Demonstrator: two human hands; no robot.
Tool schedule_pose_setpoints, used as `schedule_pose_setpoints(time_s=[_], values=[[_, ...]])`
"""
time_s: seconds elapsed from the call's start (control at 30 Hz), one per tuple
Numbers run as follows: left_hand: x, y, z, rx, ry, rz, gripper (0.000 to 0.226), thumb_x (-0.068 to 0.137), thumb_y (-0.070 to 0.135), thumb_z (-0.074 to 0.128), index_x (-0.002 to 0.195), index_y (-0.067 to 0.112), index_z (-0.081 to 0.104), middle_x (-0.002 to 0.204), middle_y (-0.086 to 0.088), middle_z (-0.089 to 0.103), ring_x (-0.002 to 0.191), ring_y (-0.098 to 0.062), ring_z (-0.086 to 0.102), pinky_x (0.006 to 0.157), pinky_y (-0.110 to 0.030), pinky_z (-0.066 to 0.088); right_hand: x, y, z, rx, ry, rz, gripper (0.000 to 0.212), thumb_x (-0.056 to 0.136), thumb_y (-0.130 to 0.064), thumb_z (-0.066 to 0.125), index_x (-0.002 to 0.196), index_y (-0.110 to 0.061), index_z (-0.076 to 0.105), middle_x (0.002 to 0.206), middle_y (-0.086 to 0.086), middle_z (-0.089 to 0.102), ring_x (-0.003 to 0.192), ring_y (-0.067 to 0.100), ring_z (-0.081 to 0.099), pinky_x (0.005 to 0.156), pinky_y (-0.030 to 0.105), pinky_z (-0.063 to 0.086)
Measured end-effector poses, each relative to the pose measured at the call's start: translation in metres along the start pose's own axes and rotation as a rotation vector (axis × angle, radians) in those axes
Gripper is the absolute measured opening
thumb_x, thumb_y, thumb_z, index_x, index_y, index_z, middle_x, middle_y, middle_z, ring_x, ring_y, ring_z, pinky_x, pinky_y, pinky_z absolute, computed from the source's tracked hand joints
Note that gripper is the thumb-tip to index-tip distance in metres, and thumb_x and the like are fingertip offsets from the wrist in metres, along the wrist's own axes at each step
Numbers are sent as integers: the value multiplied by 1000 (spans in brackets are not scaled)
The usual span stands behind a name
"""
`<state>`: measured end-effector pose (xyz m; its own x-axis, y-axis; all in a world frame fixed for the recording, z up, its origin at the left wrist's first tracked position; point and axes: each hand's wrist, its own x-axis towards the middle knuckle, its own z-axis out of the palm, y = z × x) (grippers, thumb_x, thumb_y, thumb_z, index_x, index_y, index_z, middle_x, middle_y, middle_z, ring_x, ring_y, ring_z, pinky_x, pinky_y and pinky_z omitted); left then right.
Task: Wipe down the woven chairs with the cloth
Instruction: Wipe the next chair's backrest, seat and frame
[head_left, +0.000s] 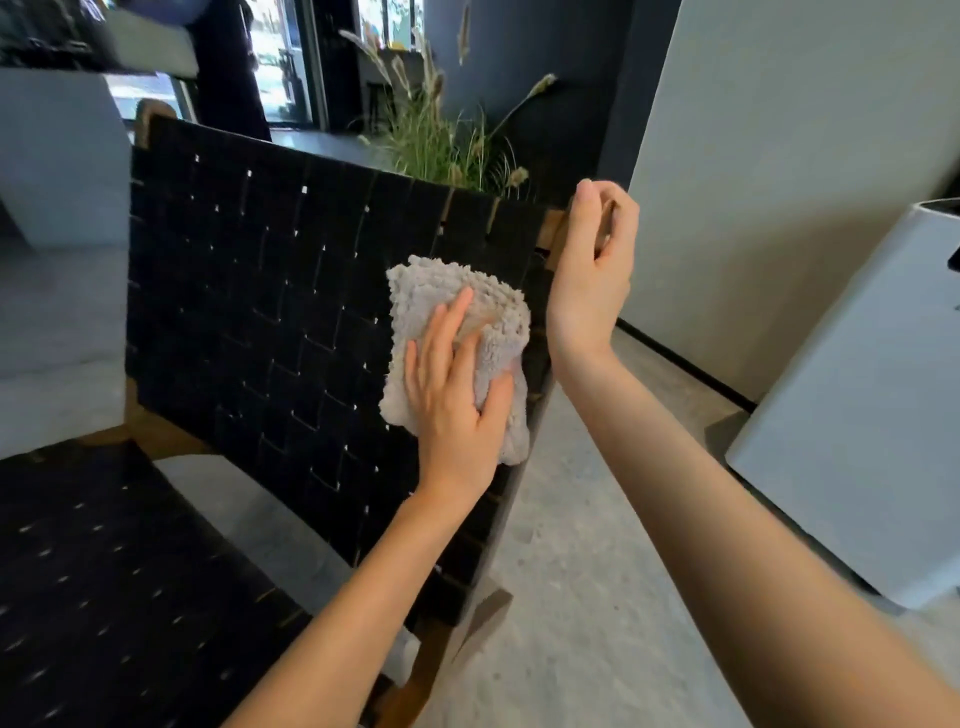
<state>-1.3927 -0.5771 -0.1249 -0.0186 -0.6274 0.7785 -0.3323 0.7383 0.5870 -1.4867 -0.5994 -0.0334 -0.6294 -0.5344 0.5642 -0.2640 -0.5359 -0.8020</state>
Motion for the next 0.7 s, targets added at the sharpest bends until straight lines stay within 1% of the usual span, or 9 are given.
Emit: schedule_pose_setpoints(time_s=[0.1, 0.2, 0.27, 0.33, 0.43, 0.53, 0.6, 0.67, 0.7], values=[[-33, -10, -4, -9, -27, -18, 56, 91, 31, 42, 130, 59, 14, 150, 7, 29, 143, -15, 20, 118, -46, 8, 2, 4, -1, 29, -27, 23, 15, 99, -36, 47, 109, -26, 54, 90, -20, 56, 81, -13, 53, 72, 4, 41], [-66, -19, -12, -11, -88, -60, 55, 92, 33, 40, 129, 63, 14, 152, 10, 25, 144, -13, 17, 119, -44, 3, -3, 8, -1, 80, -27, 58, 31, 99, -40, 47, 126, -25, 50, 110, -13, 56, 96, -3, 53, 78, 7, 43], [-85, -23, -20, 0, -132, -95, 56, 92, 35, 37, 127, 70, 9, 152, 13, 21, 145, -11, 14, 119, -41, -1, -12, 12, -2, 89, -30, 69, 41, 100, -40, 45, 138, -27, 41, 119, -13, 50, 97, -10, 48, 73, -2, 38], [-102, -28, -28, 18, -173, -117, 53, 93, 37, 36, 130, 66, 13, 152, 17, 17, 145, -8, 10, 119, -42, -1, -24, 18, -3, 56, -40, 67, 49, 101, -40, 41, 147, -29, 29, 128, -13, 45, 91, -22, 42, 68, -7, 32], [-124, -38, -38, 13, -223, -146, 58, 96, 29, 44, 131, 66, 16, 151, 26, 11, 145, -4, 5, 118, -37, 6, -33, 18, -3, 37, -31, 71, 53, 102, -41, 37, 151, -29, 22, 147, -7, 38, 91, -19, 39, 76, -4, 28], [-144, -51, -49, 6, -294, -200, 57, 97, 13, 49, 133, 52, 28, 152, 25, 11, 144, -1, 0, 117, -34, 8, -32, 15, -4, 47, -8, 73, 53, 102, -41, 38, 151, -29, 22, 149, -6, 37, 105, -9, 36, 92, 10, 26], [-143, -49, -53, -41, -294, -245, 54, 97, 17, 46, 136, 48, 23, 152, 25, 11, 143, 3, 0, 116, -28, 7, -33, 14, -4, 52, -15, 76, 53, 101, -41, 38, 151, -30, 22, 149, -6, 37, 109, -6, 34, 94, 17, 27], [-127, -34, -49, -123, -240, -305, 51, 97, 31, 39, 138, 48, 15, 152, 25, 12, 141, 8, 4, 113, -18, 8, -34, 14, -4, 47, -15, 82, 53, 101, -42, 38, 150, -31, 22, 149, -6, 38, 105, -6, 35, 91, 14, 28], [-114, -25, -44, -154, -187, -350, 50, 95, 37, 37, 140, 45, 17, 152, 22, 17, 141, 6, 10, 113, -16, 11, -33, 14, -4, 41, -17, 81, 53, 101, -42, 38, 150, -31, 22, 149, -6, 38, 102, -7, 36, 87, 10, 28]])
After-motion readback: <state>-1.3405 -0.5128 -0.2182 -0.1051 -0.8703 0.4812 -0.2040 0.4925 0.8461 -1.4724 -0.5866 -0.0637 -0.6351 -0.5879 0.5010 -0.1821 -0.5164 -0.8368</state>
